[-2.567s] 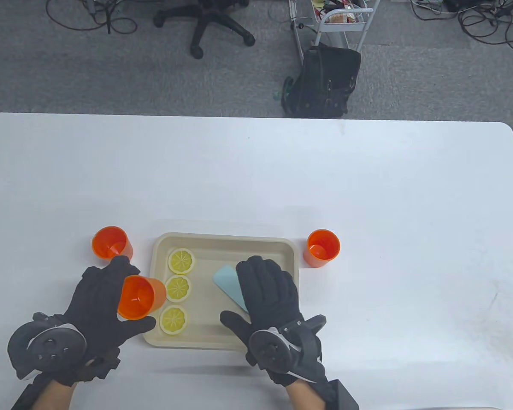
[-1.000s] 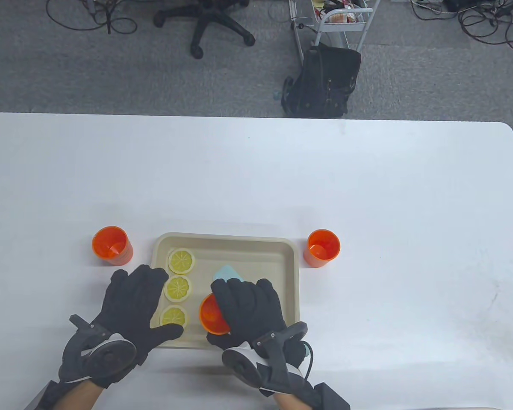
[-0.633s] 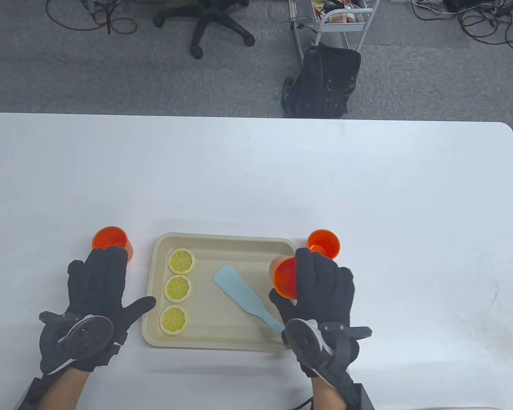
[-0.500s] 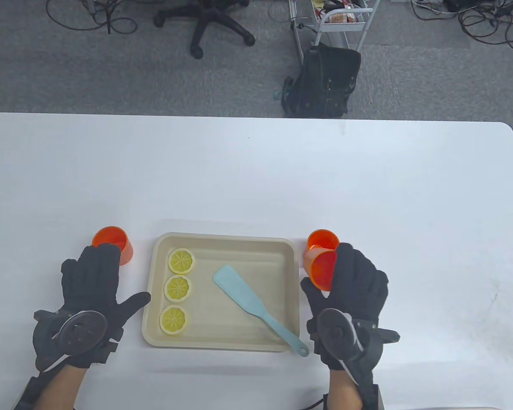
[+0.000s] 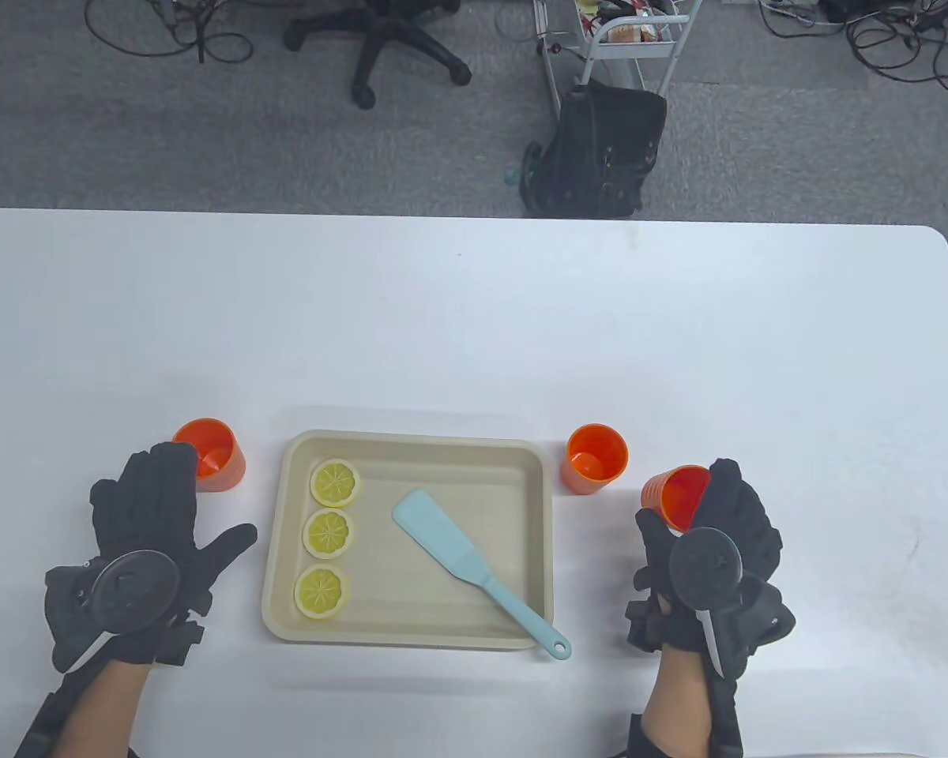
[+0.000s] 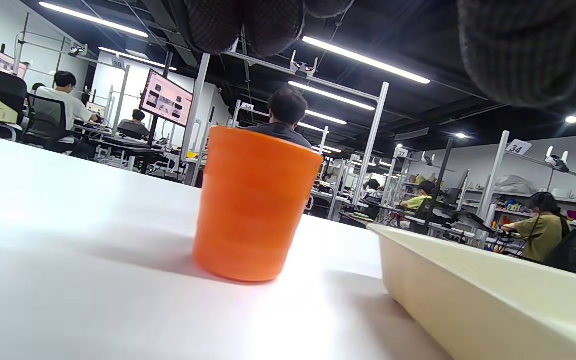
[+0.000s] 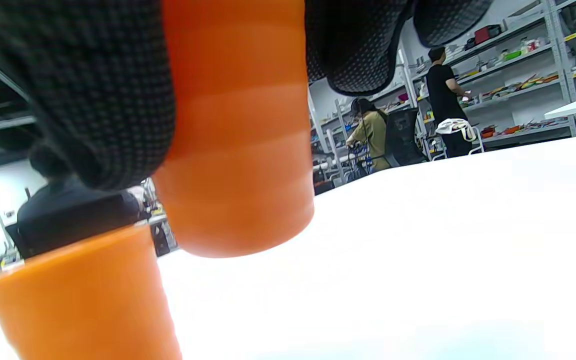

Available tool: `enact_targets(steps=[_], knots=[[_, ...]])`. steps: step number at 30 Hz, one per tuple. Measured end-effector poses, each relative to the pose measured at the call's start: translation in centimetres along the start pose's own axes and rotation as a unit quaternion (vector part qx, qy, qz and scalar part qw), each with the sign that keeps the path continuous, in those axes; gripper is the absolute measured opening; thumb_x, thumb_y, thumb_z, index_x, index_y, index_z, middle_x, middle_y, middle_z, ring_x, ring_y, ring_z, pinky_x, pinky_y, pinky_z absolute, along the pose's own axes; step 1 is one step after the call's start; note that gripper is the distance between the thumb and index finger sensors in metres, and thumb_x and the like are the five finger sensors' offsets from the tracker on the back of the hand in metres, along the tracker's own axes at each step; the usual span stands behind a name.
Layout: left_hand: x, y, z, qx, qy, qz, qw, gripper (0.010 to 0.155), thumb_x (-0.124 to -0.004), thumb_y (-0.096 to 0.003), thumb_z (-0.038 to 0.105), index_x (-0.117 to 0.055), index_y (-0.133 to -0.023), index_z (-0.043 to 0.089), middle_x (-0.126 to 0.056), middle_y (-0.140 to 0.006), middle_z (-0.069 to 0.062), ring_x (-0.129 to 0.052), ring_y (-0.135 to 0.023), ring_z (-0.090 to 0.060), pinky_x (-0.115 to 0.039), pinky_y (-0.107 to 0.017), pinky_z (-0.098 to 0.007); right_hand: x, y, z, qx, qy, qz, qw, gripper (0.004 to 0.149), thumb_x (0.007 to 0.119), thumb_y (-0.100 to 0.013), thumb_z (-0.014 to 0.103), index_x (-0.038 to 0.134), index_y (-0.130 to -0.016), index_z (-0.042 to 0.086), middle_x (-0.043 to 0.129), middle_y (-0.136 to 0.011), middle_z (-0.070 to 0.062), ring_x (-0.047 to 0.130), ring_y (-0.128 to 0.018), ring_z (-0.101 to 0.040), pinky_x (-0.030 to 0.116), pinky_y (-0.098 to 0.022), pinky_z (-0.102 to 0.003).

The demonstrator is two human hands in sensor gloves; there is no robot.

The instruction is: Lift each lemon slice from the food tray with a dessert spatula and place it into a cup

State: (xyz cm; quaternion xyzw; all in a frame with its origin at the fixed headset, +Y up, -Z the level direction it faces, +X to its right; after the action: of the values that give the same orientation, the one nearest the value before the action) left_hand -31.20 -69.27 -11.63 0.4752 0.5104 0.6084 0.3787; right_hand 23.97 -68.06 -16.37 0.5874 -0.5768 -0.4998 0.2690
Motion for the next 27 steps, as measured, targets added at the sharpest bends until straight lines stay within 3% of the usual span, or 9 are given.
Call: enact_targets(steps=[15, 18, 23, 27], knots=[[-0.4, -0.5, -1.7, 0.027, 0.019, -0.003, 0.999, 0.106, -0.082, -0.0461, 0.071, -0.025, -0.12, 0.02, -0.039, -0.126, -0.018, -0.042, -0.115, -0.053, -0.03, -0.078, -0.078, 5.0, -0.7, 0.3, -0.003, 0.076, 0.059, 0.995, 0.101, 0.1, -0.036, 0.05, 0.046, -0.114, 0.017, 0.057, -0.112, -0.014, 0.069, -0.102, -0.041, 0.049, -0.076, -0.068], [-0.4, -0.5, -1.9, 0.03, 0.025, 0.001, 0.999, 0.106, -0.082, -0.046, 0.071, -0.026, -0.12, 0.021, -0.039, -0.126, -0.017, -0.043, -0.115, -0.053, -0.03, -0.078, -0.078, 5.1, -0.8, 0.2, 0.006, 0.069, 0.072, 0.995, 0.102, 0.1, -0.036, 0.051, 0.043, -0.114, 0.017, 0.055, -0.112, -0.014, 0.068, -0.103, -0.041, 0.049, -0.076, -0.068], [-0.4, -0.7, -2.3, 0.041, 0.031, 0.002, 0.999, 0.106, -0.082, -0.0459, 0.071, -0.025, -0.12, 0.021, -0.038, -0.126, -0.017, -0.042, -0.115, -0.053, -0.03, -0.078, -0.078, 4.5, -0.4, 0.7, -0.003, 0.054, 0.107, 0.993, 0.11, 0.097, -0.035, 0.056, 0.035, -0.115, 0.015, 0.036, -0.118, -0.02, 0.052, -0.109, -0.049, 0.042, -0.077, -0.07], [-0.5, -1.3, -3.1, 0.059, 0.048, 0.0, 0.997, 0.107, -0.082, -0.046, 0.071, -0.023, -0.12, 0.021, -0.034, -0.127, -0.016, -0.039, -0.117, -0.051, -0.029, -0.078, -0.078, 2.7, 0.1, 1.8, -0.015, 0.044, 0.065, 0.997, 0.109, 0.096, -0.037, 0.057, 0.033, -0.116, 0.015, 0.03, -0.119, -0.022, 0.048, -0.109, -0.049, 0.043, -0.077, -0.069]])
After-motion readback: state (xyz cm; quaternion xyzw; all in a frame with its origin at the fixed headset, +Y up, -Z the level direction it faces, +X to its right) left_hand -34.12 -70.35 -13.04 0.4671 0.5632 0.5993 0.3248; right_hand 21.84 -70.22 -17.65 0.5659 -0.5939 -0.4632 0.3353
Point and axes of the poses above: the tracker on the back of each hand, its own z axis roughly to the thumb side, its own y axis roughly from the fingertips to the wrist, x = y × z, the point moved 4 cm from there along -y, roughly from the wrist to the fingertips
